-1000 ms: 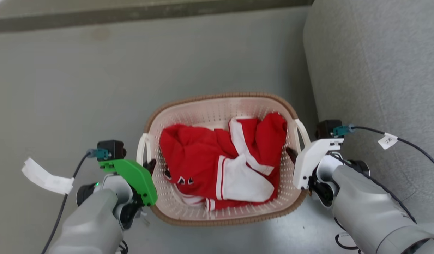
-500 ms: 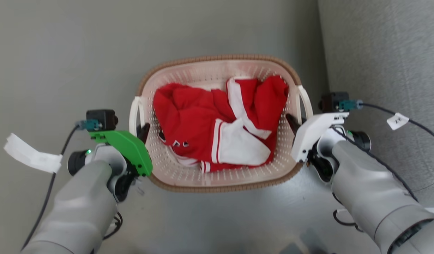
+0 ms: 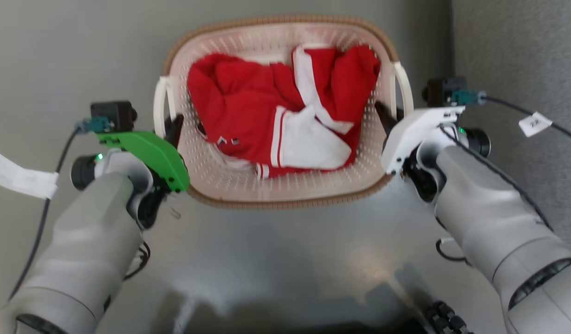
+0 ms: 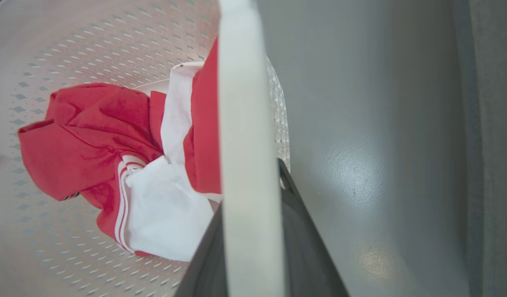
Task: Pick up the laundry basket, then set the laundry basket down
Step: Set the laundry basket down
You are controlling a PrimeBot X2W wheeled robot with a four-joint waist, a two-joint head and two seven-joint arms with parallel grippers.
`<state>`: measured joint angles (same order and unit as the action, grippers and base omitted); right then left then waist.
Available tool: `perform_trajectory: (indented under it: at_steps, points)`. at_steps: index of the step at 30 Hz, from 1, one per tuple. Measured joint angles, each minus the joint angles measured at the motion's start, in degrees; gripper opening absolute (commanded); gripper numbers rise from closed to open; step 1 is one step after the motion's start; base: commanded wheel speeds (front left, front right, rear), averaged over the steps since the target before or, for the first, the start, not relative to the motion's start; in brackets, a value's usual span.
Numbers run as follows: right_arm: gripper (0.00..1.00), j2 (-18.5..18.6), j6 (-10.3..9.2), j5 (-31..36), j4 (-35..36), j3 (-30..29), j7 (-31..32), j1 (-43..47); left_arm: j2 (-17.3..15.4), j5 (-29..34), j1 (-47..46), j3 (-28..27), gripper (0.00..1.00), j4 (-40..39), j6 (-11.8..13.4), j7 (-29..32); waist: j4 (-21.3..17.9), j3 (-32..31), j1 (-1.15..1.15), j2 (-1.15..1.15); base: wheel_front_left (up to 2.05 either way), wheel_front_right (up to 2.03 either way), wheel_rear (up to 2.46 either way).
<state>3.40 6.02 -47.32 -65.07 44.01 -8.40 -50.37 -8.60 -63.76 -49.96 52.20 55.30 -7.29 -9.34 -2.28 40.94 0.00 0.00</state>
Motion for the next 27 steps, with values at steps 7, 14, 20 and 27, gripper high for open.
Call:
perform_trajectory:
  at_steps: [7, 14, 20, 27]
  points:
    - [0.00, 0.1, -0.05, 0.5, 0.1, -0.1, -1.4, -3.3, -0.5, 0.5, -3.4, -0.1, 0.00, -0.2, 0.0, -0.8, 0.1, 5.2, 0.00, 0.00, 0.00, 0.00, 0.00]
    - [0.00, 0.0, -0.08, 0.5, 0.1, -0.2, -2.7, -5.5, -1.0, 0.9, -5.5, 0.0, 0.00, -0.2, 0.0, -1.9, 0.2, 10.0, 0.00, 0.00, 0.00, 0.00, 0.00]
    - [0.00, 0.1, -0.08, 0.5, 0.1, -0.2, -3.7, -6.3, -1.0, 1.5, -6.7, 0.2, 0.00, -0.2, 0.0, -2.8, 0.2, 13.1, 0.01, 0.00, 0.00, 0.00, 0.00]
    - [0.00, 0.1, -0.09, 0.5, 0.3, -0.2, -4.8, -6.8, -1.1, 1.9, -7.7, 0.5, 0.00, 0.1, 0.0, -3.9, 0.3, 15.2, 0.01, 0.00, 0.00, 0.00, 0.00]
